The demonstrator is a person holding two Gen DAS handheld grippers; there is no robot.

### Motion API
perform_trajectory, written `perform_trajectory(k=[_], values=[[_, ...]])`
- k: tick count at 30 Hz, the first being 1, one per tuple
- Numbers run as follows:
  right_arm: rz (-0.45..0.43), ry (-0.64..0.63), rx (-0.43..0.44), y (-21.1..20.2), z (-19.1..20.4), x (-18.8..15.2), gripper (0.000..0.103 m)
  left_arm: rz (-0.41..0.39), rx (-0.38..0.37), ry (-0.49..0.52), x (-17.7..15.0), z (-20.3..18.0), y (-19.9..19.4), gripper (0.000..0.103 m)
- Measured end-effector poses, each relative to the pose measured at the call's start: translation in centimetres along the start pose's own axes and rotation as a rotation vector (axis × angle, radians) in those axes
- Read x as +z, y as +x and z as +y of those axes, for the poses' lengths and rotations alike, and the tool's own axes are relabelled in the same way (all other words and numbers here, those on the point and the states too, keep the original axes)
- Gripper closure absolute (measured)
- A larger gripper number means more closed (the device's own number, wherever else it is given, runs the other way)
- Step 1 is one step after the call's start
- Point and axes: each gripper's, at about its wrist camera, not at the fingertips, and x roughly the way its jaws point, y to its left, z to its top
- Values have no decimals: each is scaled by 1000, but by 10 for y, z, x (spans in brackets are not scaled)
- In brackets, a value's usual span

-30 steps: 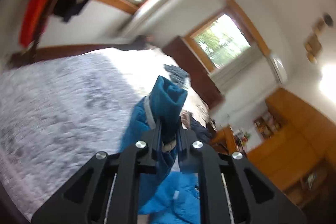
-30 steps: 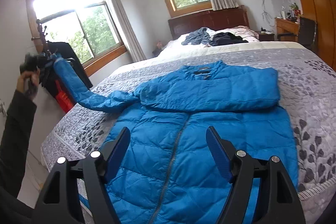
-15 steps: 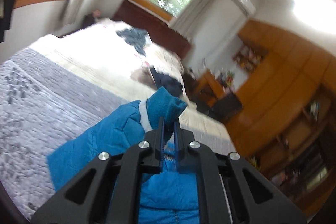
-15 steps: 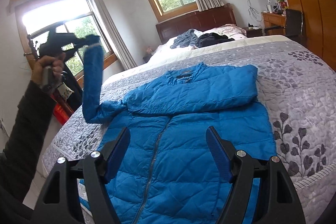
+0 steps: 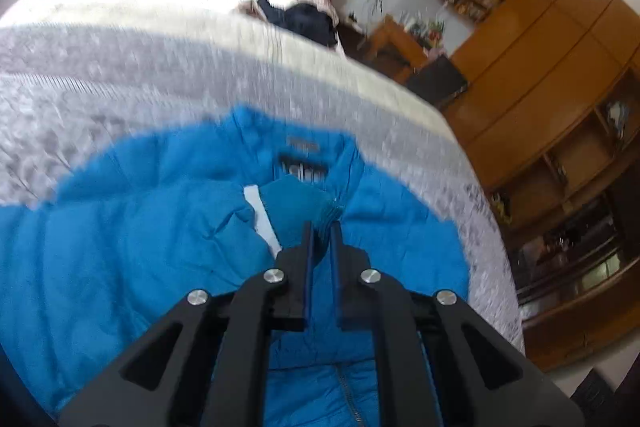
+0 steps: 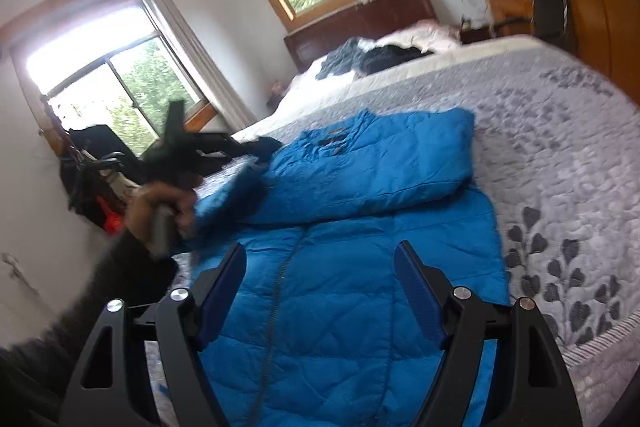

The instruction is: Fold large clothes

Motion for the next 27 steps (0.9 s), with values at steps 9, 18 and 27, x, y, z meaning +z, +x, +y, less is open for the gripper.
perform_trajectory(k=[9,18,27], values=[[245,171,260,88,-5,81,23,-75,-122,-60,-20,18,-46,30],[524,451,387,286,5,76,44,-274,-129,-171,-85,92,-176,18],[497,458,384,335,38,55,71,-351,-141,-289,-121,146,-221,16]])
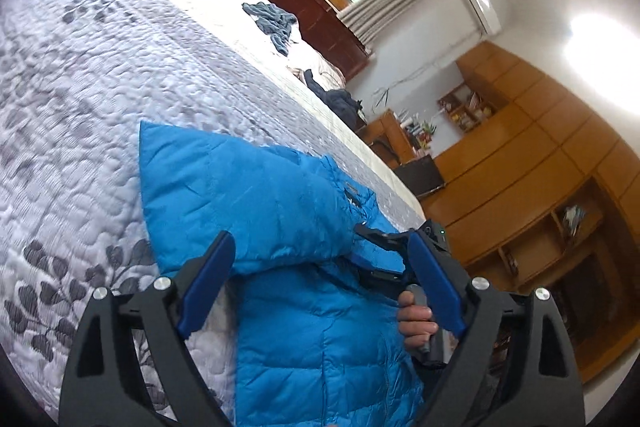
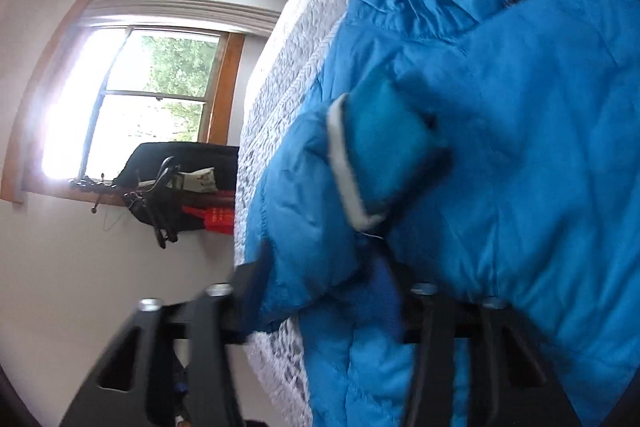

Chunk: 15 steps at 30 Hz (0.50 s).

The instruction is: Fold large clothes

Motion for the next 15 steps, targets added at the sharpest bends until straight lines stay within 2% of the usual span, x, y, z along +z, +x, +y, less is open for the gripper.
perform_trajectory(k=[1,5,12,15], values=[[-18,-11,-10,-1,3,2,82,1,2,-3,1,2,1,16],[-75,-62,-58,-11,19,11,94,1,-10,-1,4,4,-3,16],[-167,-167,-119,-49,53,14,99,-3,-31,-2,3,4,-6,16],[-245,-241,-182,-80,68,12,99,-1,-38,-10,2,6,-5,16]])
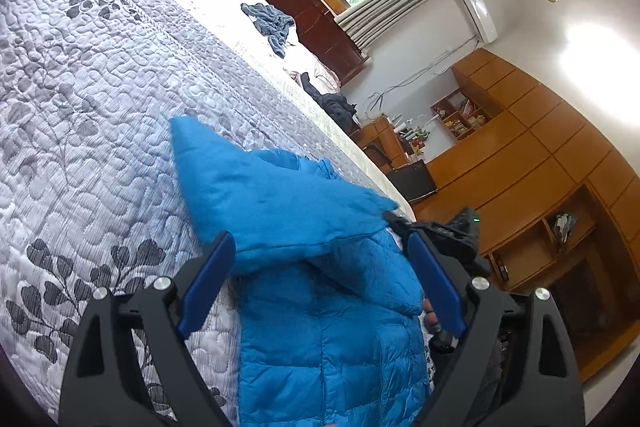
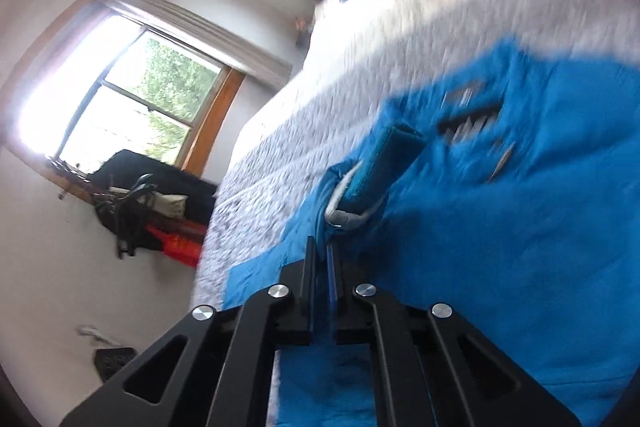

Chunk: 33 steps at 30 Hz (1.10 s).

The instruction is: Fold large clothes

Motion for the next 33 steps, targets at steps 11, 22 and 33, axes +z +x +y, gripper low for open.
perform_trajectory(k=[11,22,33], values=[[-316,-234,-301,-143,4,5,99,64,-31,31,5,-9,35,16],[-233,-138,-413,-130,-79,-42,99,236,-30,107,9,-31,123,16],[-154,174,-197,-159,-155,-32,54,336,19,79,17,-14,175,16]])
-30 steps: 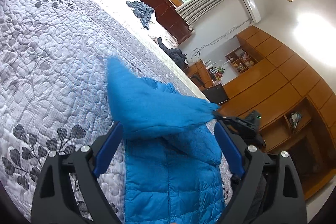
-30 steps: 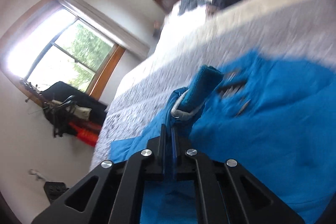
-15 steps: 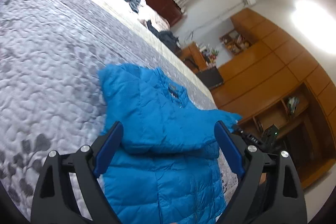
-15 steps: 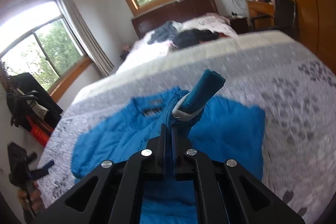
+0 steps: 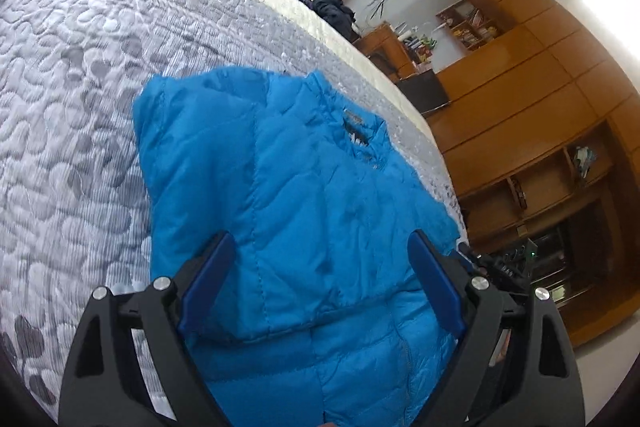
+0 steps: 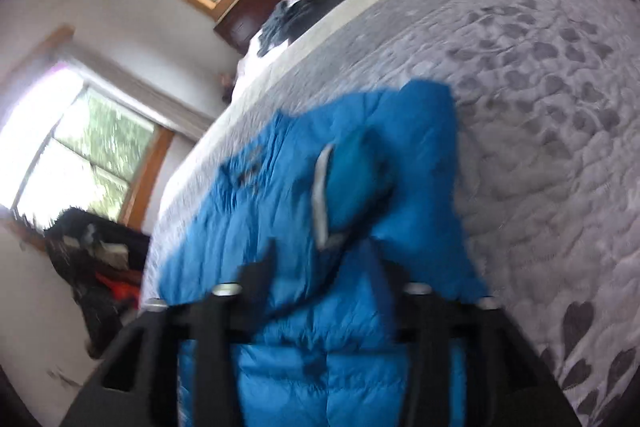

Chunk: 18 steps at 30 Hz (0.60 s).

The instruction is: Fold large clothes

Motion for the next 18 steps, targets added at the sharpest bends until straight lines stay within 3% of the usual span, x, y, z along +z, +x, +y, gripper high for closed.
perform_trajectory(k=[4,6,7,8,15,18], values=[[48,79,19,17,-9,27,54,29,12,-16,9,3,11,16],[107,106,49,34,-9,32,68,41,17,-29,11,6,16,16],[123,94,54,37,-9,33,87,44,19,-35,12,8,17,16],[117,72,46,36,-7,32,89,44,18,-42,13,10,17,16],[-3,-56,-95,14,-14,18,92,68,27,-22,13,9,29,16],[4,-76,-63,17,-19,18,85,59,13,5,19,-2,25,16]])
